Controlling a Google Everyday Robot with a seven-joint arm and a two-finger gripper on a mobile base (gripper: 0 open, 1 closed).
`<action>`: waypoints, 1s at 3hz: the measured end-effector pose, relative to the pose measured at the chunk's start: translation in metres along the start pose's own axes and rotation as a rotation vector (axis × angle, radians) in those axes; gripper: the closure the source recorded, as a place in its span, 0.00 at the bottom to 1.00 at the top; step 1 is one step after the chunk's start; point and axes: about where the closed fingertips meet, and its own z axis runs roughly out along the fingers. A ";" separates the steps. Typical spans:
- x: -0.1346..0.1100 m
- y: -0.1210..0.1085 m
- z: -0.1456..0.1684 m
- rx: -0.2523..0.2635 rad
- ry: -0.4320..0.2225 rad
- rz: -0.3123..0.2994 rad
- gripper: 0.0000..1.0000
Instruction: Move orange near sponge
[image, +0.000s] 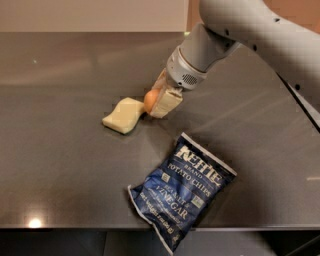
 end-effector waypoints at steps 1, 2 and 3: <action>0.003 0.004 0.010 -0.015 0.018 -0.011 0.84; 0.005 0.006 0.016 -0.023 0.027 -0.023 0.59; 0.004 0.006 0.017 -0.025 0.026 -0.023 0.36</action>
Offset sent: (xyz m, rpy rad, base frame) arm -0.0048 0.0037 -0.0219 -0.0419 0.0035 0.0379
